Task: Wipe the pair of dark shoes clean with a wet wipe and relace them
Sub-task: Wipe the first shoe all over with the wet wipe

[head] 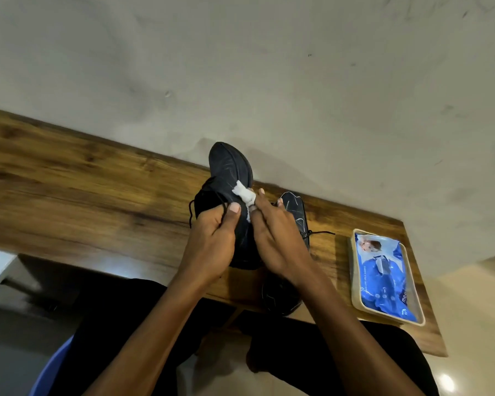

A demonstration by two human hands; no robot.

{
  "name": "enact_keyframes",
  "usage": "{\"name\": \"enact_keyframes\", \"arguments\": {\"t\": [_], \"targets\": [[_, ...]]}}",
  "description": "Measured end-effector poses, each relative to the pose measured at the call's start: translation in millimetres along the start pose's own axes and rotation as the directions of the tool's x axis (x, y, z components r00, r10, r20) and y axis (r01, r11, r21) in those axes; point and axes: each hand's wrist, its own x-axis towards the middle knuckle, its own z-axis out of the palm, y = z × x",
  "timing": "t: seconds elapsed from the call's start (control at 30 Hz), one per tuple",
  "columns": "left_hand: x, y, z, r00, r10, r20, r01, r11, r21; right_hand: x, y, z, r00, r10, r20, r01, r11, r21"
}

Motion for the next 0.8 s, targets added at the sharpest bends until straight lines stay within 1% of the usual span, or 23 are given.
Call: {"name": "enact_keyframes", "arguments": {"t": [0.07,0.17,0.23,0.3,0.4,0.47,0.5,0.57,0.63,0.73,0.8], "targets": [[1.5,-1.1,1.2,1.0,-0.011,-0.01,0.01,0.999,-0.045,4.7,-1.2,-3.3,0.999,-0.034,0.001,0.034,0.998,-0.05],[2.9,-3.3,0.0,0.997,-0.061,-0.05,0.055,0.993,-0.104,-13.0,-6.2,2.0,0.989,-0.144,0.03,0.147,0.963,-0.228],[4.4,-5.4,-0.2,0.991,-0.107,-0.081,0.096,0.987,-0.127,-29.8,-7.1,8.3,0.979,-0.203,0.034,0.201,0.904,-0.377],[7.3,-6.1,0.6,0.983,-0.15,-0.103,0.132,0.978,-0.16,-43.7,-3.7,16.1,0.964,-0.267,-0.016,0.22,0.826,-0.519],[11.4,-5.0,2.2,0.971,-0.196,-0.137,0.167,0.966,-0.199,-55.3,1.6,29.1,0.926,-0.372,-0.057,0.265,0.751,-0.604],[10.4,-2.6,3.1,0.971,-0.195,-0.139,0.168,0.969,-0.183,-53.2,-0.9,31.6,0.907,-0.417,-0.062,0.305,0.749,-0.588],[9.3,-2.0,3.4,0.973,-0.192,-0.126,0.17,0.971,-0.17,-49.0,-4.5,29.8,0.91,-0.408,-0.076,0.304,0.781,-0.545],[6.2,0.0,5.1,0.98,-0.171,-0.105,0.154,0.976,-0.153,-37.4,-12.2,21.4,0.939,-0.333,-0.086,0.276,0.88,-0.387],[3.5,1.7,6.2,0.988,-0.119,-0.099,0.108,0.988,-0.111,-25.7,-16.5,10.8,0.972,-0.234,-0.038,0.218,0.945,-0.243],[0.5,2.2,5.7,0.995,-0.039,-0.088,0.037,0.999,-0.03,-7.5,-10.6,-1.5,0.985,-0.157,0.064,0.165,0.975,-0.147],[-0.9,3.0,4.0,0.997,-0.01,-0.081,0.01,1.0,-0.001,5.9,-3.9,-7.7,0.989,-0.104,0.106,0.107,0.994,-0.029]]}}
